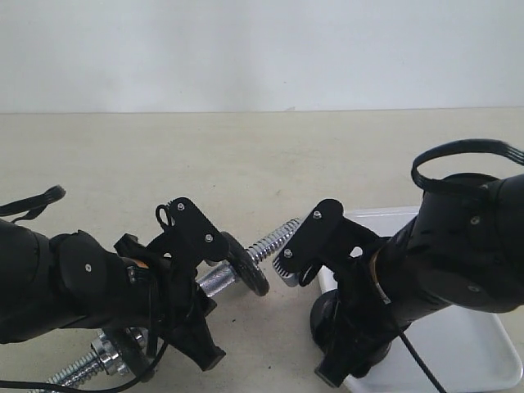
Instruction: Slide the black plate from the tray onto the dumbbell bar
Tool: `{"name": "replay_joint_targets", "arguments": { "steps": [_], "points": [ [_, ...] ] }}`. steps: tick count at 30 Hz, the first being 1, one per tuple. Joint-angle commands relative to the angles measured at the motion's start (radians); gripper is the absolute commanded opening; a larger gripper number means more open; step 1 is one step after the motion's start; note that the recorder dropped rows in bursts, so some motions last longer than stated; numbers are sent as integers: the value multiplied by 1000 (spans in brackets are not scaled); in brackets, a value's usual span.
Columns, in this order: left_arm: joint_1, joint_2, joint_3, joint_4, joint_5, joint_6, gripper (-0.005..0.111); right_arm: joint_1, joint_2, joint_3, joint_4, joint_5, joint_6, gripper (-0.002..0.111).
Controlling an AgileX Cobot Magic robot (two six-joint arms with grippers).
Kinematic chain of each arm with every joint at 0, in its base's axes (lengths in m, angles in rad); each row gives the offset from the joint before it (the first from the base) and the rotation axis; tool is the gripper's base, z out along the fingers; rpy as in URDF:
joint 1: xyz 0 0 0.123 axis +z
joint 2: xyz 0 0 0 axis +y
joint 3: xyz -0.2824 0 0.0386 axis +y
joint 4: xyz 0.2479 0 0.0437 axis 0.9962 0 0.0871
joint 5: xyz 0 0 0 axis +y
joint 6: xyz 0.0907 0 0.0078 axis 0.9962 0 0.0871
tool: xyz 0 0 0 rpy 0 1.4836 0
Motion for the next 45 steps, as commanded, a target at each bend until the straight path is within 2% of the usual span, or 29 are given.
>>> {"name": "replay_joint_targets", "arguments": {
  "steps": [1,20,23,30,45],
  "points": [
    [3,8,15,-7,38,9,4,0,-1,5,-3,6,-8,42],
    [3,8,15,-7,44,9,4,0,-1,5,-26,13,48,42],
    [3,8,15,-7,44,9,4,0,-1,5,-26,13,117,42],
    [3,8,15,-7,44,9,4,0,-1,5,-29,-79,158,42],
    [3,8,15,-7,44,9,4,0,-1,5,15,-32,177,42]
  ]
}}
